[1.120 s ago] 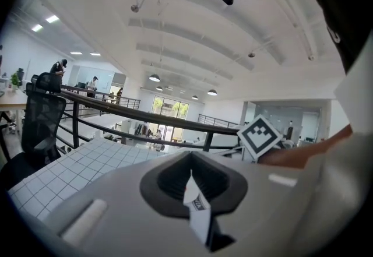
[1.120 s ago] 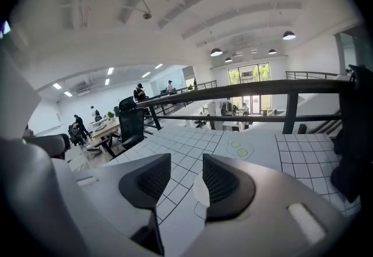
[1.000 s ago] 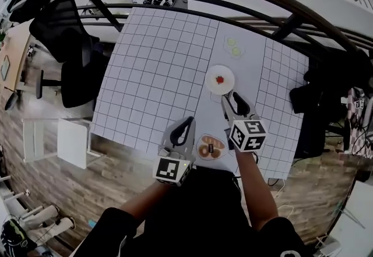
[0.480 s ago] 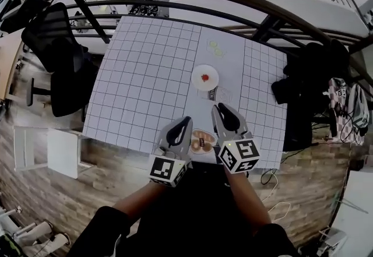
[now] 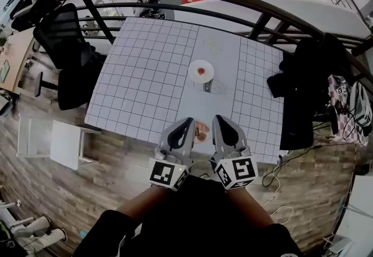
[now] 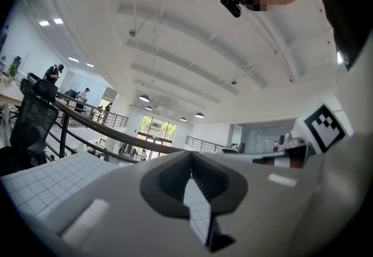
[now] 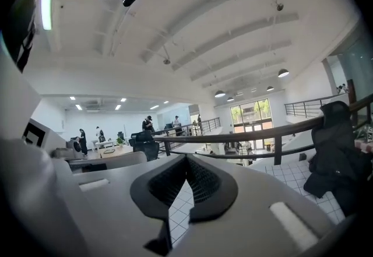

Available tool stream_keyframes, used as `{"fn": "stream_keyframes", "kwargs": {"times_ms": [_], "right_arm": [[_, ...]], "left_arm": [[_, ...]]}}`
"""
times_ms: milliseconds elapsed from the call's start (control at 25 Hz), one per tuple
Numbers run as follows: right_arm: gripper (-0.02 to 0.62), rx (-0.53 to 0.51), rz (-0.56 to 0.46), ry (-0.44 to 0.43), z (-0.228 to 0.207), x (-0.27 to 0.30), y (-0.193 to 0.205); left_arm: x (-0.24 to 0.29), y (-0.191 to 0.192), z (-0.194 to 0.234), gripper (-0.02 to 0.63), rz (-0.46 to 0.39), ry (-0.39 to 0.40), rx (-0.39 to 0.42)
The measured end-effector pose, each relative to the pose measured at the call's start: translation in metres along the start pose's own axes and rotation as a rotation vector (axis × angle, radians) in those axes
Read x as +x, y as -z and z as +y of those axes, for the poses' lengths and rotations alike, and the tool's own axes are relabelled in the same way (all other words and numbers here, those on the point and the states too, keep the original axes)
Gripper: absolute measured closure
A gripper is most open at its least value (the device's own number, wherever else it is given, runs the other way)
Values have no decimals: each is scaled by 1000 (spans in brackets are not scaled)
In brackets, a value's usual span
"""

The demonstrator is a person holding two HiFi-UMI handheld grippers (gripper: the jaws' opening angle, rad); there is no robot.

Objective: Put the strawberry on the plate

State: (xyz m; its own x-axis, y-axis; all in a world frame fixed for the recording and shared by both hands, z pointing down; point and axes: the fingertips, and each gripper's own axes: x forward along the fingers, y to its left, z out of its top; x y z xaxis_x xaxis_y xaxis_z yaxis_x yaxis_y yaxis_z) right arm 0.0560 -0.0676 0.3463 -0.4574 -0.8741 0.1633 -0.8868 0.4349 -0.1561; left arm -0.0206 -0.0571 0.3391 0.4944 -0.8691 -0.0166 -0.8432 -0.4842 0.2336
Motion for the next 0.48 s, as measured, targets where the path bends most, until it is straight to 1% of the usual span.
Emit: {"fn": "stream_keyframes", "kwargs": {"times_ms": [120,320,480], "right_arm": [[595,-21,-13,-27,6,-39,1],[595,-36,-12,-58,20,-105,-32],[595,-93,-63,-25,14,-148,-12]], "left_arm": [[-17,9,-34,597,8,-17,6],[-50,-20,-86,597,-10,-67,41],[-74,-1,-120,597,-42,-81,84]]}}
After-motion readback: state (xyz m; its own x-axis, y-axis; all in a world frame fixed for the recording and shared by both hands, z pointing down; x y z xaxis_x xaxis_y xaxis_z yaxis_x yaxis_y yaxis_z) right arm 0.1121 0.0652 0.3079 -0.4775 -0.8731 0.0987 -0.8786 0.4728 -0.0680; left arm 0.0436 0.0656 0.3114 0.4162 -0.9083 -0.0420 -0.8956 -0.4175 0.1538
